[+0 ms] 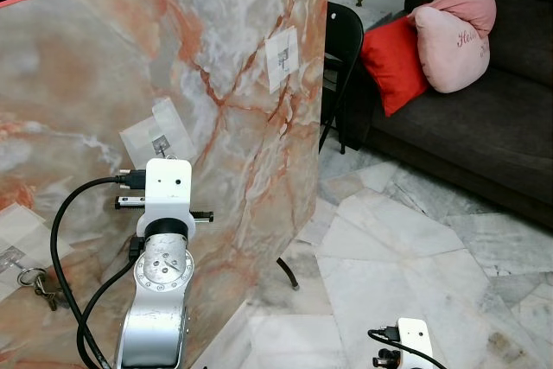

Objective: Hang keys on a hook

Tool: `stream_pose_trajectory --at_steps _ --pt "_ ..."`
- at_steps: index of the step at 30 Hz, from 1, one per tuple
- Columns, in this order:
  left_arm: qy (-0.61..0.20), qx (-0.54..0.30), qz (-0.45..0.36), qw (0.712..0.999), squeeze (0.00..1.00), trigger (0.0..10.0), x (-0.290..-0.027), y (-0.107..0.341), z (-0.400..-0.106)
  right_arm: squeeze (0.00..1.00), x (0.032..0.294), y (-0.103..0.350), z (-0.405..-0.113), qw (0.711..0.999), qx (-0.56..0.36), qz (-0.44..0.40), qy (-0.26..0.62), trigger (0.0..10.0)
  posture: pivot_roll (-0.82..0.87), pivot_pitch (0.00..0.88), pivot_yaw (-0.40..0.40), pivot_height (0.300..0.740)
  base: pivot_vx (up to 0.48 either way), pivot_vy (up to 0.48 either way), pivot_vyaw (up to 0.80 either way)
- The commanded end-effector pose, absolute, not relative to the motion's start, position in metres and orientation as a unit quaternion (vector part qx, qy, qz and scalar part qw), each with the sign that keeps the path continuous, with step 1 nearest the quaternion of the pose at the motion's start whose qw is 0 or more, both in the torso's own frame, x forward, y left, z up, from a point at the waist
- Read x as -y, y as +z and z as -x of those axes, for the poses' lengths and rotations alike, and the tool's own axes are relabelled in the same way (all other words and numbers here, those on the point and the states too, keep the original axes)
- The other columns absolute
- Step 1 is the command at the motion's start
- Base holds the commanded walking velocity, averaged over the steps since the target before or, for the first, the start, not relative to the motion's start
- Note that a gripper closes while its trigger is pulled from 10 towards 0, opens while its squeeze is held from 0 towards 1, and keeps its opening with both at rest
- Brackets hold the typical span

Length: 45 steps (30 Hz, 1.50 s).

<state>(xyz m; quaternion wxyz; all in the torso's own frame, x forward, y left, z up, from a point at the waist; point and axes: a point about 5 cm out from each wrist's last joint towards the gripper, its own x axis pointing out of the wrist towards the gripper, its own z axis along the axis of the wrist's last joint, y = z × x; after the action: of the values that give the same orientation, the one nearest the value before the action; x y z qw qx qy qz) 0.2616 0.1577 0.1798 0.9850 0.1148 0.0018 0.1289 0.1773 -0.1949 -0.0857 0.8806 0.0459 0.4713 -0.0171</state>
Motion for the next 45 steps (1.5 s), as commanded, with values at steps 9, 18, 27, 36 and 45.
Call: stream_pose_trajectory --at_steps 9,18,27,36,45 --pt "0.132 0.001 -0.122 0.984 0.00 10.0 -0.1580 0.1859 -0.2616 0.00 0.1941 -0.0860 -0.1773 0.879 -0.475 -0.047 -0.017 10.0 -0.01 0.023 -0.005 0.740 0.000 0.000 0.00" --pt "0.125 -0.003 -0.134 0.983 1.00 10.0 -0.1572 0.1841 -0.2616 0.00 0.1939 -0.0861 -0.1772 0.879 -0.475 -0.048 -0.018 10.0 -0.01 0.024 -0.004 0.740 0.000 0.000 0.00" --pt "0.126 -0.005 -0.133 0.983 1.00 10.0 -0.1586 0.1841 -0.2613 0.00 0.1941 -0.0861 -0.1771 0.879 -0.475 -0.048 -0.018 10.0 -0.01 0.023 -0.005 0.740 0.000 0.000 0.00" --pt "0.118 -0.004 -0.130 0.985 1.00 10.0 -0.1589 0.1855 -0.2617 0.00 0.1945 -0.0859 -0.1773 0.879 -0.474 -0.048 -0.018 10.0 0.00 0.025 -0.006 0.740 0.000 0.000 0.00" --pt "0.110 -0.007 -0.129 0.986 1.00 10.0 -0.1578 0.1842 -0.2621 0.00 0.1946 -0.0860 -0.1772 0.879 -0.474 -0.048 -0.020 10.0 0.00 0.026 -0.006 0.740 0.000 0.000 0.00"
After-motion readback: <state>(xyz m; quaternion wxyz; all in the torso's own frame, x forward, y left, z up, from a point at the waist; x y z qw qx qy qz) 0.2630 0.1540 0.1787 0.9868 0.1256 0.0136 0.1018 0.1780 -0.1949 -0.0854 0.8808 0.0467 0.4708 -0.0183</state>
